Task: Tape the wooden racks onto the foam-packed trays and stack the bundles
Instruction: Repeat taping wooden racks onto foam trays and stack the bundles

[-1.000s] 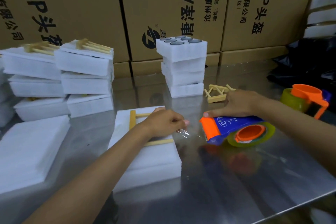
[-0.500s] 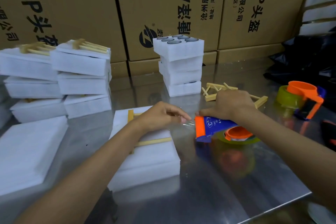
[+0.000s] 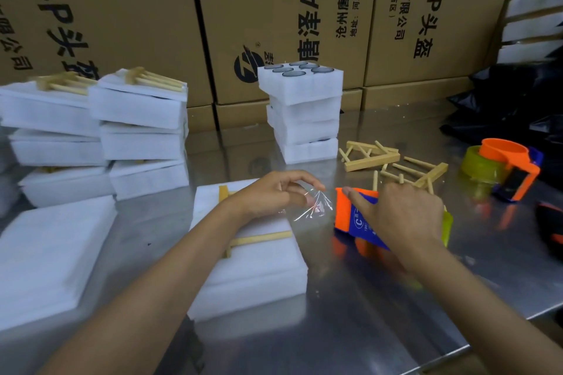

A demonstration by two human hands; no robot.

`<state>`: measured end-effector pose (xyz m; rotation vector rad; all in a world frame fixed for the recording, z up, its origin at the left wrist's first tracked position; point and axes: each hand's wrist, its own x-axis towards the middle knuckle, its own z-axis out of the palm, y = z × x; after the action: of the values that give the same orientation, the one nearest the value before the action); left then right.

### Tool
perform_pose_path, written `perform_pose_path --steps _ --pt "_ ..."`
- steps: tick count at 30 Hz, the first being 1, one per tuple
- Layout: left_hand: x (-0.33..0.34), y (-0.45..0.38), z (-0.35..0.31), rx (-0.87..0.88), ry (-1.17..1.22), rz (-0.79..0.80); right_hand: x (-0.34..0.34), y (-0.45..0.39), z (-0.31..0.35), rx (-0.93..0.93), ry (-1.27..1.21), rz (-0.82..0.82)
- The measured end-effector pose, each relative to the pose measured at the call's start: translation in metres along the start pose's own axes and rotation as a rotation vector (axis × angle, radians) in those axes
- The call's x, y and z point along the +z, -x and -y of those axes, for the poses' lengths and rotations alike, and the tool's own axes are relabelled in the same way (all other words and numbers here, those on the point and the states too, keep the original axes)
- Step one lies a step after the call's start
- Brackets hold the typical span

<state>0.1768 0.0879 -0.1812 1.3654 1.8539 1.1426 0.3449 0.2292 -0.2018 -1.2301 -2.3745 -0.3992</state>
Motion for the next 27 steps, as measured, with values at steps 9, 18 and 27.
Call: perform_pose_path --steps 9,18,27 --pt "-0.004 0.004 -0.001 0.016 0.011 0.066 -0.036 -0.001 0.0 -0.164 -0.175 -0.042" --pt "0.0 0.003 0.0 0.004 0.008 0.063 -0.035 0.01 0.037 -0.22 -0.902 0.291" --pt "-0.003 0.01 -0.008 0.145 0.172 -0.562 -0.009 0.026 0.065 -0.355 -0.533 0.21"
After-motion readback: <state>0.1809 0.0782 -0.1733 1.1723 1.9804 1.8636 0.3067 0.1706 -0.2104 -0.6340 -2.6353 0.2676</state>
